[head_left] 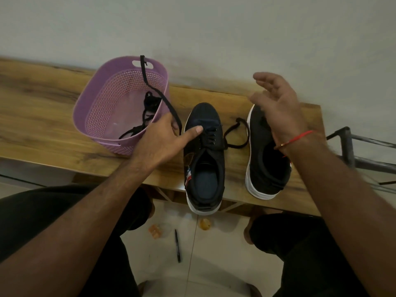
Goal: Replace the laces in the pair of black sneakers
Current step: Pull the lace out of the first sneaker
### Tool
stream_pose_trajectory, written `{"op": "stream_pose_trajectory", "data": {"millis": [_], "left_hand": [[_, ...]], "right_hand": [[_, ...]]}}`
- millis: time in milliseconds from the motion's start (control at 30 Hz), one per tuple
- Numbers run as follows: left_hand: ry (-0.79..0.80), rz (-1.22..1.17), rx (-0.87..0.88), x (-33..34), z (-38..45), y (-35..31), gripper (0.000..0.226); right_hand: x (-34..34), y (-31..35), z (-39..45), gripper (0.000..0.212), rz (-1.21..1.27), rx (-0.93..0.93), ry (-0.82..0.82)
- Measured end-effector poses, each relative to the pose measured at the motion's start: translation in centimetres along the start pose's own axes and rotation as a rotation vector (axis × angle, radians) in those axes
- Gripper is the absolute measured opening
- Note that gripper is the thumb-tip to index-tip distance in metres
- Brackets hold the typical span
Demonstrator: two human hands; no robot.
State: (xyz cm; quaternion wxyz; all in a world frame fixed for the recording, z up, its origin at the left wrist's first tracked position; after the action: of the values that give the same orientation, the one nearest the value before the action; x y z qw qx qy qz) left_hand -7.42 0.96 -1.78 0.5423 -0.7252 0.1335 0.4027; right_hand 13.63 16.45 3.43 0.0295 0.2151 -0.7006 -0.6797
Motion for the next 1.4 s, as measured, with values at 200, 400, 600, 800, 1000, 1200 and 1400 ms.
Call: {"op": "stream_pose_trajectory", "data": {"millis": [200,400,600,800,1000,1200,1400], "left_hand": [[-0.296,-0.193,0.185,-2.6,-0.8,-1.8,0.045],[0.096,-0.004,0.506,0.6,-0.5,-3.5,0.016],[0.135,0.003,0.591,1.0,-0.6,-3.8,0.015],[0.154,0.121,0.595,1.9,-0.7,-3.5,0.019],[0.157,0.021,0.572,1.4,-0.2,-3.1,0.013],[0.13,0.197,0.737,1.0,-0.8,-3.8,0.023],[0.136,0.282,0.767,1.7,-1.1,-3.6,0.018]], "right_hand": [[5.4,1.1,-3.0,0.009,-0.653,-0.443,0.49],[7.1,-1.1,-4.0,0.021,-0.806,-0.373,0.667],[7.4,-0.9,-4.0,0.008,-0.787,-0.431,0.652],[7.7,-1.3,-4.2,0.01,-0.777,-0.4,0.644],[7.8,-1.0,-4.6,0.016,-0.722,-0.38,0.628],[8.2,-1.6,-4.6,0.023,-0.789,-0.312,0.637],[8.5,-1.5,-4.9,0.033,-0.784,-0.305,0.638]]}}
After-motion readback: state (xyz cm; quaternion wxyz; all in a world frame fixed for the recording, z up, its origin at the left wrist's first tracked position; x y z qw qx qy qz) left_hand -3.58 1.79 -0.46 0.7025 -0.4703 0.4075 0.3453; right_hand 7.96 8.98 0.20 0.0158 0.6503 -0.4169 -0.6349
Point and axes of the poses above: each hand's wrist, its own z-axis towards the middle knuckle, its own x-axis out of the palm, y = z × x, the point moved 7 cm from there along z, towards the middle knuckle, and after that the axes turned 7 degrees about x, right-handed, at the moved point
